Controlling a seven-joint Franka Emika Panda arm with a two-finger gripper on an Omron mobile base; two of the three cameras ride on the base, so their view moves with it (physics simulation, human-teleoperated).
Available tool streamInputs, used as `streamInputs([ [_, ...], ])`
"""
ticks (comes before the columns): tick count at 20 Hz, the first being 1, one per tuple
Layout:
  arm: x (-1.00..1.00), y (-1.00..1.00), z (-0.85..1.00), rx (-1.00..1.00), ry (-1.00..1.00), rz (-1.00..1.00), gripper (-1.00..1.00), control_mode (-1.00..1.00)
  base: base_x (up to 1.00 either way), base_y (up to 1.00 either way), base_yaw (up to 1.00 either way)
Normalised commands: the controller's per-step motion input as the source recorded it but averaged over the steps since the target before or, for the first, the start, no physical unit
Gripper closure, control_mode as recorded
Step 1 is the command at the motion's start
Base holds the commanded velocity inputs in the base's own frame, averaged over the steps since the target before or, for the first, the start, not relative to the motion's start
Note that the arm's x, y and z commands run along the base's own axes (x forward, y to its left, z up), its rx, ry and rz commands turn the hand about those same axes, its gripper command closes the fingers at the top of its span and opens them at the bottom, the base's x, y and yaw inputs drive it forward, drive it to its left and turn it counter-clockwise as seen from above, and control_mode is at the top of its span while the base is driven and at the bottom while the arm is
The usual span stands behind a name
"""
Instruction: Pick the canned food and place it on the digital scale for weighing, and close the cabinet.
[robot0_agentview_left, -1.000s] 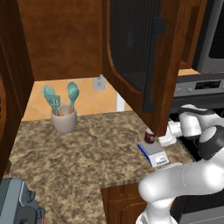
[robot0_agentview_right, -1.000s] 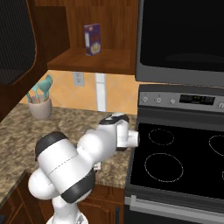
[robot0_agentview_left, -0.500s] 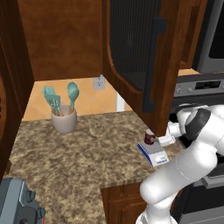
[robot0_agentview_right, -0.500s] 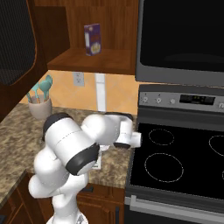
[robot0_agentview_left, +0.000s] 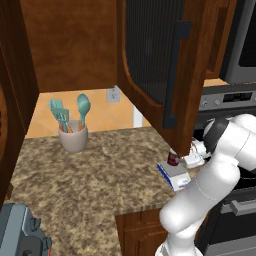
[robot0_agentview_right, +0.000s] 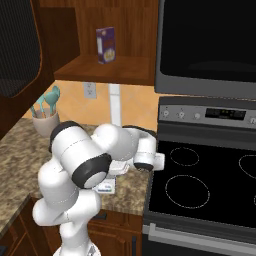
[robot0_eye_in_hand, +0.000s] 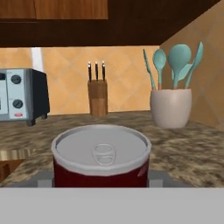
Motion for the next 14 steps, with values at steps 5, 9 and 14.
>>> streamInputs([
  [5, -0.14, 0.00, -0.01, 0.00, -0.01, 0.00, 1.00, -1.00, 0.00, 0.00, 0.00],
  [9, -0.21, 0.00, -0.03, 0.00, 0.00, 0.00, -1.00, -1.00, 0.00, 0.00, 0.00],
  [14, -0.22, 0.00, 0.00, 0.00, 0.00, 0.00, -1.00, -1.00, 0.00, 0.00, 0.00],
])
